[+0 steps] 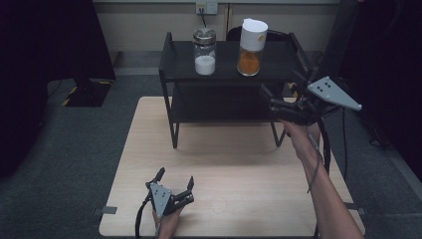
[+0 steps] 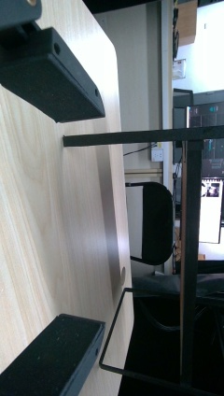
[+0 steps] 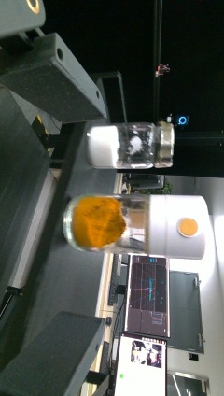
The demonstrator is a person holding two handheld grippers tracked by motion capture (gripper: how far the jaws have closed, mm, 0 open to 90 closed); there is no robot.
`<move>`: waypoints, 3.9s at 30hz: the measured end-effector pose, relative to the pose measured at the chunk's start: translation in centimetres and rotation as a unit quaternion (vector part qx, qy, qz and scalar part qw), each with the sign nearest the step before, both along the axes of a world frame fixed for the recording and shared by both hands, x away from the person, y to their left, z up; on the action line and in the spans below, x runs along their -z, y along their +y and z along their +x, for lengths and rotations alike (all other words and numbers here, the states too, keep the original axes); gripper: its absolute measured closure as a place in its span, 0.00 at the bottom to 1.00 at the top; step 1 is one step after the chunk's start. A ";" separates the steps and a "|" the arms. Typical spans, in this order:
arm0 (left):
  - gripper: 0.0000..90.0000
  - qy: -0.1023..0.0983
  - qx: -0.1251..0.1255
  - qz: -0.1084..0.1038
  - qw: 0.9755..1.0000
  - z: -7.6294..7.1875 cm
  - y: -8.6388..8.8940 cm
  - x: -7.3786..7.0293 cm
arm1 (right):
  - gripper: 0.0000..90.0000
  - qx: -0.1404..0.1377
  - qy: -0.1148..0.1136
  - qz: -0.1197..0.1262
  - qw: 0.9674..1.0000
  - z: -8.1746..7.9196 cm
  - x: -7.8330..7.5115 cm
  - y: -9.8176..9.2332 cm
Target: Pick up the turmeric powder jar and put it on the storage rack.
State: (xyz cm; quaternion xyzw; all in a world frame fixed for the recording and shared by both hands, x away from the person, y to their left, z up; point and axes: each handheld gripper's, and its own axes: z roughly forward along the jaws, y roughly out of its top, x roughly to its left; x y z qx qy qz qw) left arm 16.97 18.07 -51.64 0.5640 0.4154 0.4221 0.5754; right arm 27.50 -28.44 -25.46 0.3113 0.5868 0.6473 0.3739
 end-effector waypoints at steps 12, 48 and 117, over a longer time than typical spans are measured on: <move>0.01 0.000 0.001 0.000 1.000 0.0 0.0 0.0 | 0.01 0.005 -0.018 0.016 1.000 -3.4 3.8 -1.4; 0.01 0.000 -0.001 0.000 1.000 0.0 0.0 0.0 | 0.00 0.091 0.043 0.039 0.994 -10.4 21.8 -2.2; 0.01 0.000 -0.004 -0.001 1.000 -0.1 -0.1 0.0 | 0.00 0.193 0.050 -0.004 0.980 -12.1 26.1 0.6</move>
